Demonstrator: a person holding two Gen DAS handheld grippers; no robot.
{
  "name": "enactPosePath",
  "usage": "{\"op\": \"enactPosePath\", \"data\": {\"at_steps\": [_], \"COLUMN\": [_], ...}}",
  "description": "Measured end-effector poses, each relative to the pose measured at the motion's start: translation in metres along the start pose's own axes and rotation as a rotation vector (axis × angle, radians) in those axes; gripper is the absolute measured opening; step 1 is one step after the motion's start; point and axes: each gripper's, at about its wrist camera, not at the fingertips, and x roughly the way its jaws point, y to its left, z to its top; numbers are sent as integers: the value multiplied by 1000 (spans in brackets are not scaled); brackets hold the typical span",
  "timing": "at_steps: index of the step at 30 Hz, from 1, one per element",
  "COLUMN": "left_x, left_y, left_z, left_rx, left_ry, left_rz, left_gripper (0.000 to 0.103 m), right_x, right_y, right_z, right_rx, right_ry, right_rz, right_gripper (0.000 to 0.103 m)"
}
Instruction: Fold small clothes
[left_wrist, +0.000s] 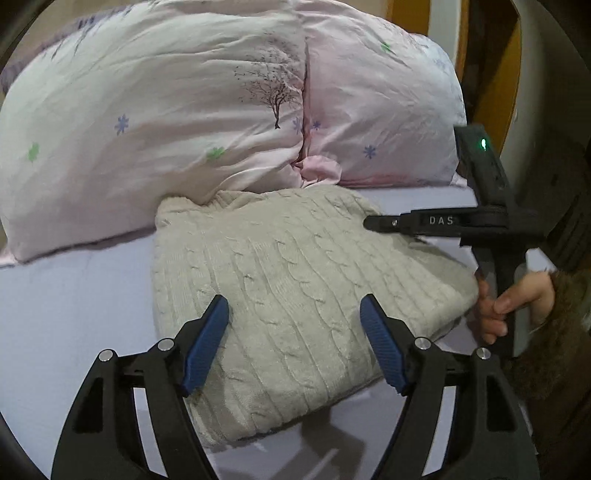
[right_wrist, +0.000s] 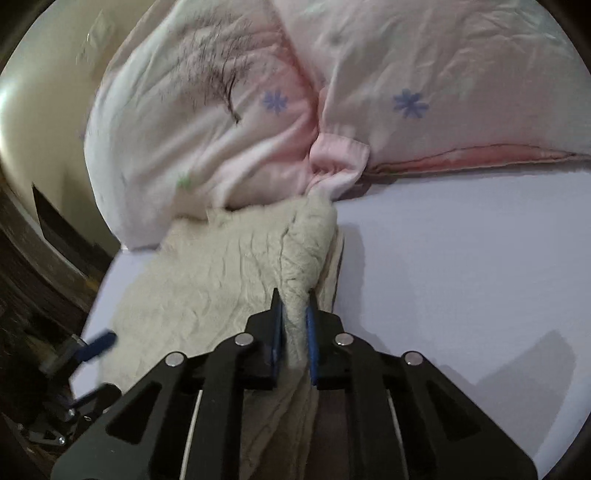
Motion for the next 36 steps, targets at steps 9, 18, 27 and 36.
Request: {"op": "enactPosePath", "data": {"at_steps": [9, 18, 27, 36], "left_x": [-58, -29, -21, -21], "left_y": [50, 28, 27, 27], "left_z": [-46, -70, -78, -79], "left_rx": [-243, -163, -151, -152], "left_ry": [37, 202, 232, 232], "left_rz": [76, 245, 265, 265], "left_gripper": [91, 102, 102, 102], "right_x": [-120, -41, -19, -18], "right_y": [30, 79, 93, 94], "right_z": [-65, -123, -125, -127], "right_rx": [-73, -162, -190, -191], "right_ry": [-196, 131, 111, 110], "right_rz": [-188, -289, -418, -420], "right_gripper": [101, 101, 101, 101]}}
